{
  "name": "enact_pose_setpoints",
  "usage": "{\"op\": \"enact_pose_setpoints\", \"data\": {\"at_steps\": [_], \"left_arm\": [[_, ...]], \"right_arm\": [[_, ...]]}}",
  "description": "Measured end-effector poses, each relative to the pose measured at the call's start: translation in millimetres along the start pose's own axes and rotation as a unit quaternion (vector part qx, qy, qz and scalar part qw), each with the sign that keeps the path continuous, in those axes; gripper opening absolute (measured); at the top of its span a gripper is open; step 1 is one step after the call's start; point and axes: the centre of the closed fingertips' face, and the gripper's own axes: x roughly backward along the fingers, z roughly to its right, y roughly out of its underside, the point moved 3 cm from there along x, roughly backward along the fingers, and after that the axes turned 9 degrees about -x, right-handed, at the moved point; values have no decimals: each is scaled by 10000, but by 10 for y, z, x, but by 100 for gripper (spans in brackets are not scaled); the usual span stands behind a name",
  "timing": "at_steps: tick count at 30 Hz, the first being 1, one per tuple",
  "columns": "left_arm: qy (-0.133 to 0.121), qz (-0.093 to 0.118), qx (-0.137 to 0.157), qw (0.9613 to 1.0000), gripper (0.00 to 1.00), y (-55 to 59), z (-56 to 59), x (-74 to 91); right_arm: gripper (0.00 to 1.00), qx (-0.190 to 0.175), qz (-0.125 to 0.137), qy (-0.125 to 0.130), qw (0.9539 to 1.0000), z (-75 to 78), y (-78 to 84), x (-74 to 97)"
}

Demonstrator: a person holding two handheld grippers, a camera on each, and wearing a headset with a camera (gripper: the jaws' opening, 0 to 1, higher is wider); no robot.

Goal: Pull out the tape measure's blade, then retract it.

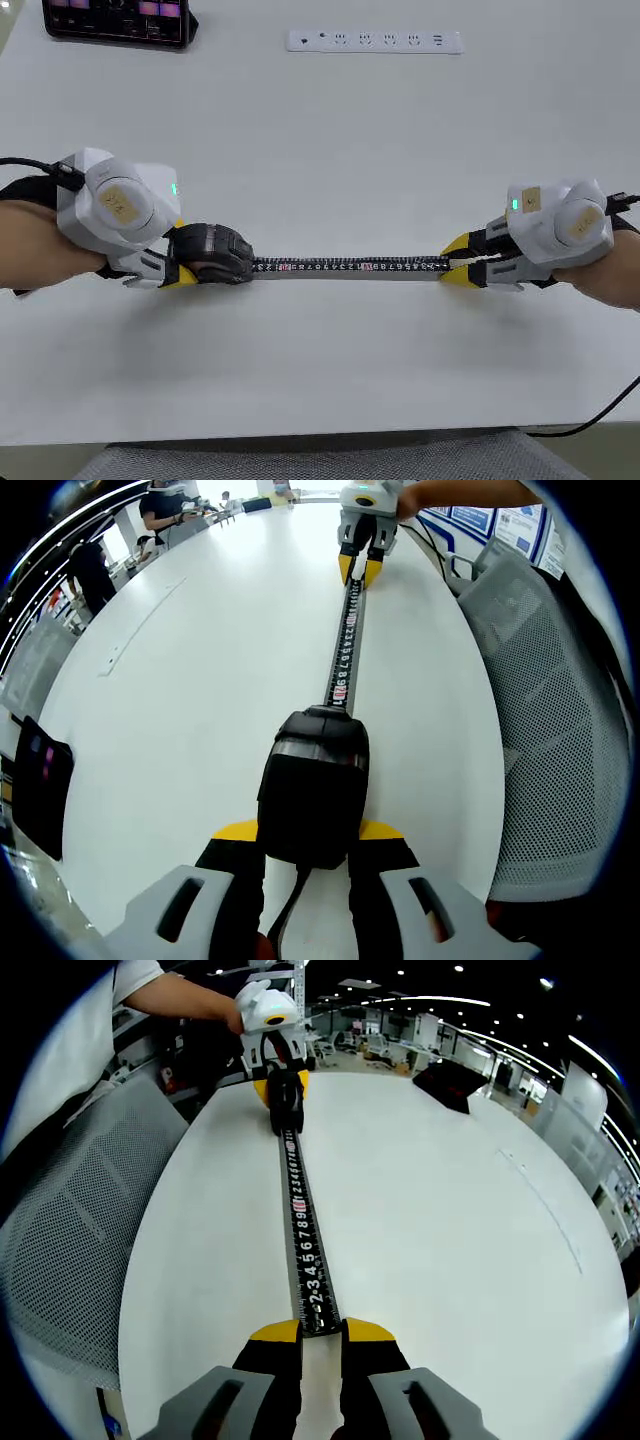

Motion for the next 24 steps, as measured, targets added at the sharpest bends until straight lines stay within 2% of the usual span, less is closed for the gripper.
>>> {"op": "enact_pose_setpoints", "data": {"at_steps": [10, 15, 18, 20, 22, 24], "left_arm": [[-38, 22, -11, 10000, 28, -2, -1, -2], [-72, 36, -13, 10000, 28, -1, -3, 3], [-89, 49, 13, 9999, 28, 2, -1, 4], [-95, 51, -67, 9999, 28, 8, 0, 3], [-55, 83, 81, 9999, 32, 12, 6, -3], [-52, 94, 72, 9999, 37, 12, 8, -5]], "right_arm": [[12, 73, -143, -53, 9999, -7, -2, -2], [12, -7, -168, -53, 9998, -11, -1, 3], [16, -169, -175, -65, 9997, -20, 4, 14], [18, -172, -182, -82, 9997, -34, 3, 12], [19, -225, -186, -72, 9995, -41, -1, 13], [21, -238, -191, -46, 9995, -37, -2, 16]]}}
